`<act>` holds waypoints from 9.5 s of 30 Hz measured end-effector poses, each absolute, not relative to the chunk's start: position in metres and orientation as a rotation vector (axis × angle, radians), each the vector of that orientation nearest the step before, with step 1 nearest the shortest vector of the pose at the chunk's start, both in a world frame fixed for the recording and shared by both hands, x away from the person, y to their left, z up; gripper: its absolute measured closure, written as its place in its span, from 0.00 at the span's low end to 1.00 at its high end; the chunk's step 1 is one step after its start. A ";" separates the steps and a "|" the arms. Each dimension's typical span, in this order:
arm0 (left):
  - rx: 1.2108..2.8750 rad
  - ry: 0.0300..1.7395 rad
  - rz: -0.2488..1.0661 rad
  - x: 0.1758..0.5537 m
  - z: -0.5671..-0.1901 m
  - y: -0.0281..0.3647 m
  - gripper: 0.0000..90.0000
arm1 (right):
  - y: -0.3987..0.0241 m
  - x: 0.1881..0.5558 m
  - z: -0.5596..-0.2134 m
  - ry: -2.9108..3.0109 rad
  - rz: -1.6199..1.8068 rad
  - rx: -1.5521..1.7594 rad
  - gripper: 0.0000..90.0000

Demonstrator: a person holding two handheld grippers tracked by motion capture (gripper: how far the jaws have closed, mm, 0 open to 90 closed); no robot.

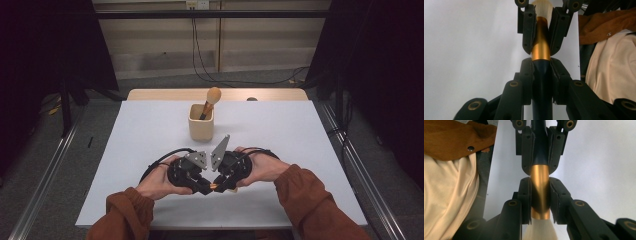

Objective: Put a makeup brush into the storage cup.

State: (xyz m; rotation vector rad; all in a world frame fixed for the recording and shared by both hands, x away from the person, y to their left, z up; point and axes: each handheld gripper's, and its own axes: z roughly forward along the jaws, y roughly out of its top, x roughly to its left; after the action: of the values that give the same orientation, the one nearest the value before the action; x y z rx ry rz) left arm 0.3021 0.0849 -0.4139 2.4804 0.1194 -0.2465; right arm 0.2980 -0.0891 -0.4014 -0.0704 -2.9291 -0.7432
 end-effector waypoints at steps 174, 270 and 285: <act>1.713 0.292 -0.102 0.295 -0.425 0.124 0.82 | -0.157 0.285 -0.420 -2.145 -2.116 -0.639 0.76; 1.832 0.486 -0.057 0.295 -0.412 0.123 0.05 | -0.170 0.319 -0.349 -2.606 -1.383 -0.588 0.83; 1.837 0.502 -0.065 0.292 -0.417 0.105 0.04 | -0.165 0.322 -0.350 -2.618 -1.307 -0.581 0.83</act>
State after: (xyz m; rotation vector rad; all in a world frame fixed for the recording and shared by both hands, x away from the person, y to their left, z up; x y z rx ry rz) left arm 0.2924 0.1054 -0.4173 1.8374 0.5019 -0.0654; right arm 0.3220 -0.1645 -0.3498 -0.5811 -2.6177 -1.3072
